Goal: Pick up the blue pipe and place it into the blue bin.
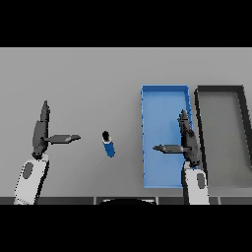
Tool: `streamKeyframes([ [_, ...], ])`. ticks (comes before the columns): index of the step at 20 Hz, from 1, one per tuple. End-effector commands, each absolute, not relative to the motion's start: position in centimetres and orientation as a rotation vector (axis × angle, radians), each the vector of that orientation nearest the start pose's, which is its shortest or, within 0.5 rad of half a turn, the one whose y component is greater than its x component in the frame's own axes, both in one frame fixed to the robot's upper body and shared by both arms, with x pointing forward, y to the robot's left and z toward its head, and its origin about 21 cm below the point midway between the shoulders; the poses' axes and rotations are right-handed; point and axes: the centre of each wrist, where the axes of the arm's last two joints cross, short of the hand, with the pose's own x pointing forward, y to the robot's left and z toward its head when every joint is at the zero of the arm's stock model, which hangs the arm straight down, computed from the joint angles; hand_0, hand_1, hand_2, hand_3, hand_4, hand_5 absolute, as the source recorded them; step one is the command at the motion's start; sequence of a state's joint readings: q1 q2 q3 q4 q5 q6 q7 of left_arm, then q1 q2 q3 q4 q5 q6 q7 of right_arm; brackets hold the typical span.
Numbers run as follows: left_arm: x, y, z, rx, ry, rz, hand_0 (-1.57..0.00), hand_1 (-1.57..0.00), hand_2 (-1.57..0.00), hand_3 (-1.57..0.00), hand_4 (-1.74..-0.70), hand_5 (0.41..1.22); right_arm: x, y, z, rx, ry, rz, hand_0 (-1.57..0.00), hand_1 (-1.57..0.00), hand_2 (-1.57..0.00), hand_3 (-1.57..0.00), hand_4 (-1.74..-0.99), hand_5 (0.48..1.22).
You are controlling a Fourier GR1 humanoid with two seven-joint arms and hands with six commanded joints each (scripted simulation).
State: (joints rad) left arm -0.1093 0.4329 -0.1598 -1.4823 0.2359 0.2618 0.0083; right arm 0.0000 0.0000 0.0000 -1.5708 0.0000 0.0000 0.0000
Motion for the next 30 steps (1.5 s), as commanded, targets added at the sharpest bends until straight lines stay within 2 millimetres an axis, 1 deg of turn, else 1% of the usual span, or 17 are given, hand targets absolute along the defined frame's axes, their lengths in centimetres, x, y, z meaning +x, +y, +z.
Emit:
streamKeyframes([
  [1, 27.3, 29.2, 2.7, 0.25, -1.554, -0.085, 0.0, 0.0, 0.0, 0.0, -0.97, 0.593, 24.9, -22.8, -0.2, 0.0, -1.57, -0.001, 0.0, 0.0, 0.0, 0.0, -1.205, 0.629],
  [5, 27.6, 29.4, 2.7, 0.251, -1.554, -0.085, 0.0, 0.0, 0.0, 0.0, -0.97, 0.593, 25.2, -22.5, -0.2, 0.001, -1.568, 0.0, 0.0, 0.0, 0.0, 0.0, -1.205, 0.629],
  [6, 27.4, 29.2, 2.4, 0.247, -1.561, -0.085, 0.0, 0.0, 0.0, 0.0, -0.97, 0.593, 25.3, -22.6, -0.2, -0.002, -1.563, -0.002, 0.0, 0.0, 0.0, 0.0, -1.205, 0.629],
  [7, 26.6, 30.8, 2.4, 0.215, -1.573, -0.235, 0.0, 0.0, 0.0, 0.0, -0.97, 0.593, 24.5, -23.6, 0.3, -0.084, -1.649, 0.132, 0.0, 0.0, 0.0, 0.0, -1.205, 0.629],
  [8, 26.3, 32.1, 2.3, 0.201, -1.57, -0.328, 0.0, 0.0, 0.0, 0.0, -0.96, 0.592, 23.7, -24.2, 0.4, -0.127, -1.688, 0.224, 0.0, 0.0, 0.0, 0.0, -1.201, 0.628],
  [9, 25.9, 33.1, 2.1, 0.185, -1.563, -0.381, 0.0, 0.0, 0.0, 0.0, -0.96, 0.59, 23.2, -24.5, 0.5, -0.153, -1.7, 0.271, 0.0, 0.0, 0.0, 0.0, -1.197, 0.627],
  [12, 26.1, 33.6, 1.9, 0.158, -1.553, -0.448, 0.0, 0.0, 0.0, 0.0, -0.96, 0.595, 22.9, -24.1, 1.2, -0.169, -1.682, 0.319, 0.0, 0.0, 0.0, 0.0, -1.196, 0.623],
  [13, 26.2, 33.6, 2.2, 0.141, -1.562, -0.457, 0.0, 0.0, 0.0, 0.0, -0.96, 0.594, 22.7, -24.4, 1.2, -0.165, -1.681, 0.318, 0.0, 0.0, 0.0, 0.0, -1.206, 0.625],
  [15, 25.8, 33.5, 2.7, 0.069, -1.581, -0.489, 0.0, 0.0, 0.0, 0.0, -0.97, 0.594, 22.6, -24.4, 1.0, -0.168, -1.673, 0.333, 0.0, 0.0, 0.0, 0.0, -1.197, 0.621],
  [17, 25.3, 33.3, 3.0, 0.017, -1.554, -0.552, 0.0, 0.0, 0.0, 0.0, -0.99, 0.573, 22.8, -24.2, 1.5, -0.18, -1.682, 0.342, 0.0, 0.0, 0.0, 0.0, -1.181, 0.619],
  [19, 24.4, 32.7, 3.0, -0.042, -1.533, -0.633, 0.0, 0.0, 0.0, 0.0, -1.03, 0.549, 22.8, -24.2, 1.0, -0.168, -1.68, 0.347, 0.0, 0.0, 0.0, 0.0, -1.179, 0.616],
  [22, 23.2, 30.4, 2.4, -0.16, -1.467, -0.715, 0.0, 0.0, 0.0, 0.0, -1.1, 0.51, 22.6, -24.3, 1.2, -0.17, -1.691, 0.348, 0.0, 0.0, 0.0, 0.0, -1.173, 0.616],
  [23, 22.9, 29.7, 2.6, -0.184, -1.455, -0.738, 0.0, 0.0, 0.0, 0.0, -1.11, 0.497, 22.7, -24.5, 1.5, -0.185, -1.683, 0.351, 0.0, 0.0, 0.0, 0.0, -1.164, 0.617],
  [26, 22.6, 27.4, 1.8, -0.195, -1.403, -0.796, 0.0, 0.0, 0.0, 0.0, -1.14, 0.464, 22.6, -24.4, 1.1, -0.163, -1.659, 0.34, 0.0, 0.0, 0.0, 0.0, -1.189, 0.619],
  [28, 22.6, 25.9, 1.2, -0.229, -1.4, -0.813, 0.0, 0.0, 0.0, 0.0, -1.14, 0.45, 22.9, -24.0, 1.3, -0.16, -1.67, 0.332, 0.0, 0.0, 0.0, 0.0, -1.197, 0.615],
  [29, 22.6, 25.7, 1.1, -0.247, -1.41, -0.811, 0.0, 0.0, 0.0, 0.0, -1.14, 0.452, 22.9, -23.7, 1.3, -0.158, -1.665, 0.336, 0.0, 0.0, 0.0, 0.0, -1.205, 0.618],
  [30, 22.5, 24.8, 0.7, -0.263, -1.417, -0.81, 0.0, 0.0, 0.0, 0.0, -1.15, 0.451, 22.9, -23.9, 1.3, -0.156, -1.677, 0.337, 0.0, 0.0, 0.0, 0.0, -1.213, 0.625],
])
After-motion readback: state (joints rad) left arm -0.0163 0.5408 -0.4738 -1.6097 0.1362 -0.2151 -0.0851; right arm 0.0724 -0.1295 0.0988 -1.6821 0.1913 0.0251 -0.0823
